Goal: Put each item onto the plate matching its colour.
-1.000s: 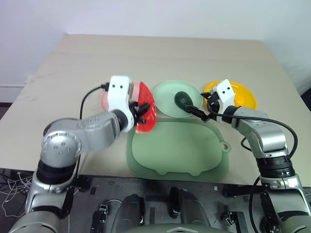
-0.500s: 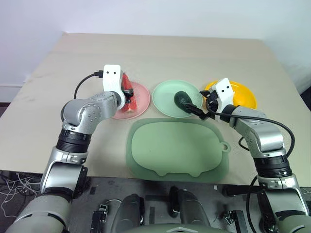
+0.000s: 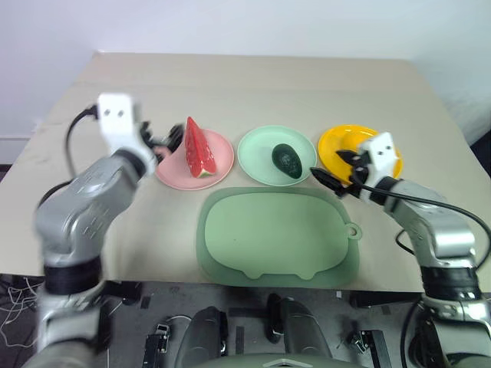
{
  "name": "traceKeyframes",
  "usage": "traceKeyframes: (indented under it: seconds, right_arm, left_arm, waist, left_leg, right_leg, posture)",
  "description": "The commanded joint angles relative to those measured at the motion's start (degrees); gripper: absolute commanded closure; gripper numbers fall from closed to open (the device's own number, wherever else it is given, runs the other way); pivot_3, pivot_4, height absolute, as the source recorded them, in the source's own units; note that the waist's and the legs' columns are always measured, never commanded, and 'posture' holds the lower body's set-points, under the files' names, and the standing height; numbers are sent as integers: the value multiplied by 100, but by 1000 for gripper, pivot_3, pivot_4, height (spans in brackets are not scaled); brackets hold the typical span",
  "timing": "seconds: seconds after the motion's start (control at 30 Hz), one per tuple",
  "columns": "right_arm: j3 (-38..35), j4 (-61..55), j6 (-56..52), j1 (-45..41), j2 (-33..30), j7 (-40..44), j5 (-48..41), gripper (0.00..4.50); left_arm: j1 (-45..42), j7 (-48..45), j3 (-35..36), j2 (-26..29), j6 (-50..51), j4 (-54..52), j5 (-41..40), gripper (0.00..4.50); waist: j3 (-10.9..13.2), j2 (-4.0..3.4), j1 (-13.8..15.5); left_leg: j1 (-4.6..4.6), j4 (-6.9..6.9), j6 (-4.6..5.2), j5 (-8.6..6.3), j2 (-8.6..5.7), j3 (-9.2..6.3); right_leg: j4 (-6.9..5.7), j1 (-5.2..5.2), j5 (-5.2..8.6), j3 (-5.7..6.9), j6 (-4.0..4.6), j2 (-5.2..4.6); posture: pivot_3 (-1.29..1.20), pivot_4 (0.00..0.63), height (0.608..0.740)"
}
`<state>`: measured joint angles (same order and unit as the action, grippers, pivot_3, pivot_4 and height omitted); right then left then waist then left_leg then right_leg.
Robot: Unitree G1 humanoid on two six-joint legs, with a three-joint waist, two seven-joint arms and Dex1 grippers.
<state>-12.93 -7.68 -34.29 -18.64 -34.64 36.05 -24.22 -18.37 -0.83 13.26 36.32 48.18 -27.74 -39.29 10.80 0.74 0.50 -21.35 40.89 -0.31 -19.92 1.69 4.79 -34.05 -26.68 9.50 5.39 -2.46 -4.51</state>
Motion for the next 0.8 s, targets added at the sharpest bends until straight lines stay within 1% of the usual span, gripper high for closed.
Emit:
traceKeyframes:
  seconds: [0.03,0.07,0.1,0.13,0.23,0.33,0.37,0.53,0.63,0.8]
  right_arm:
    - [-485,-345,38,314,-221,438,-475,0]
    - [-539,-377,3,473,-271,543,-545,0]
    - [-553,-391,166,720,-315,663,-486,0]
    - [-553,-364,360,913,-352,728,-385,0]
    - [-540,-366,728,1215,-299,718,-263,0]
    - [-511,-270,777,1288,-233,677,-296,0]
    - [-509,-255,793,1308,-210,649,-304,0]
    - [-644,-276,735,1418,-247,662,-473,0]
    - [-638,-200,690,1337,-275,606,-473,0]
    - [-375,13,708,1032,-240,582,-371,0]
  left_arm:
    - [1014,-731,251,70,-625,-794,187,328]
    - [1332,-839,323,-1,-796,-837,246,328]
    - [1715,-930,348,-80,-1019,-852,404,328]
    - [1992,-971,307,-197,-1235,-858,560,328]
    - [2389,-1068,141,-417,-1712,-740,981,328]
    - [2373,-1118,-141,-729,-2066,-499,1287,328]
    - [2362,-1139,-188,-812,-2149,-435,1349,328]
    - [2170,-1201,-432,-1060,-2375,-72,1723,328]
    - [2104,-1186,-535,-1164,-2426,-7,1888,328]
    - [2187,-1044,-564,-1404,-2439,-108,2089,328]
  waist:
    - [0,0,33]
    - [0,1,45]
    - [0,1,60]
    - [-1,2,62]
    - [0,2,42]
    - [-2,0,29]
    - [-3,-1,29]
    - [-3,-1,31]
    - [-3,0,28]
    - [-2,0,27]
  left_leg:
    - [-1,5,2,-1,0,2]
    - [5,7,8,-4,5,-1]
    - [6,10,47,-27,5,-6]
    - [4,16,49,-28,5,-14]
    - [8,16,50,-29,5,-14]
    - [7,16,50,-28,5,-10]
    - [9,15,50,-28,5,-10]
    - [6,14,52,-29,4,-10]
    - [7,15,53,-30,5,-9]
    - [7,15,53,-30,6,-10]
  right_leg:
    - [3,2,0,1,0,-2]
    - [5,11,1,0,1,-5]
    - [8,18,8,4,11,-8]
    - [11,19,13,4,20,-10]
    - [10,21,27,2,1,-10]
    - [4,14,26,-3,1,-6]
    - [4,16,17,-3,14,-5]
    - [4,13,12,-2,17,-3]
    - [4,15,12,-2,17,-4]
    - [3,14,12,-3,16,-4]
  posture:
    - [0,150,740]
    - [0,150,740]
    - [0,150,740]
    - [0,150,740]
    - [0,150,740]
    - [0,150,740]
    - [0,150,740]
    - [0,150,740]
    - [0,150,740]
    - [0,150,740]
